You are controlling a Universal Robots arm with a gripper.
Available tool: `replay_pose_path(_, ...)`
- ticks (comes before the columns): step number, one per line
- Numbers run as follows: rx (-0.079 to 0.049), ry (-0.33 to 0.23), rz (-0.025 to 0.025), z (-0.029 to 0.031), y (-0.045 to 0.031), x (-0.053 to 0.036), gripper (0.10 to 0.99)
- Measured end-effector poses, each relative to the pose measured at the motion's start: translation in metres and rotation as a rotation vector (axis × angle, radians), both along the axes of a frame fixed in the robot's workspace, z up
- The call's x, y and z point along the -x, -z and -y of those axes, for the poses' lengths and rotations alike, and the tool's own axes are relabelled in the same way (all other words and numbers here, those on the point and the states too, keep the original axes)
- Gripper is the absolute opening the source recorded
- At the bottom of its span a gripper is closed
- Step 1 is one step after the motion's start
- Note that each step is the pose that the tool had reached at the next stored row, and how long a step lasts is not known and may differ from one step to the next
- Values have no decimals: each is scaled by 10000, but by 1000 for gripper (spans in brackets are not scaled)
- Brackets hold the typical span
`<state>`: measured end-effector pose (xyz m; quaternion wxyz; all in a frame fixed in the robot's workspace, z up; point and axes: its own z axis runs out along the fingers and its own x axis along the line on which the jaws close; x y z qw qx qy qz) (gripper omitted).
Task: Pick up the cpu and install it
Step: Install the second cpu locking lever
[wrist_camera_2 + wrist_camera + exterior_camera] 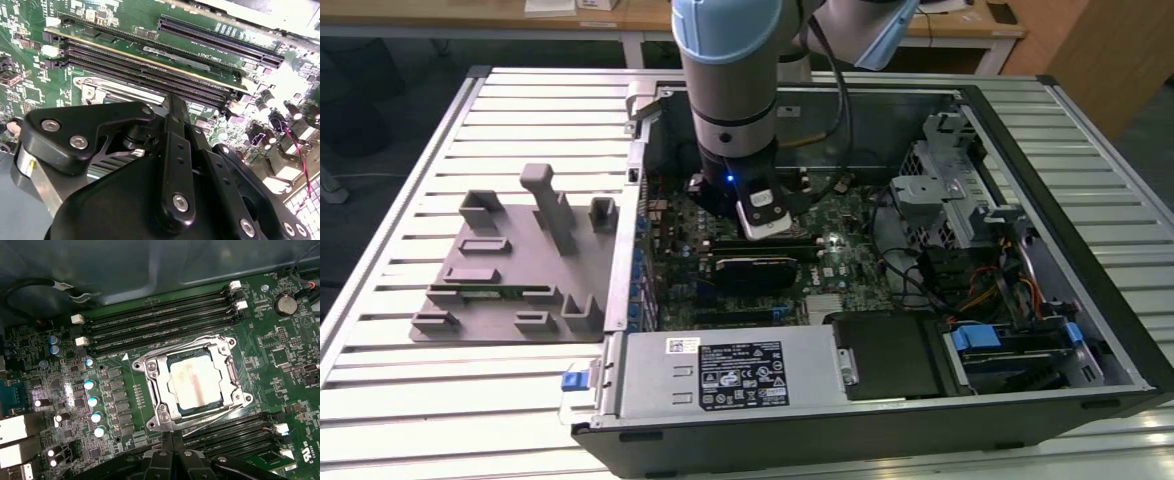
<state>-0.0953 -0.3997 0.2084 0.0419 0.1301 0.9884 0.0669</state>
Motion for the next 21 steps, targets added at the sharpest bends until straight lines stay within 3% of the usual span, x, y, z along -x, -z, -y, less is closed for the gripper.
replay_pose_path(17,-465,-52,1,61,73,46,106)
replay_pose_path(21,-769,-57,2,61,85,47,106)
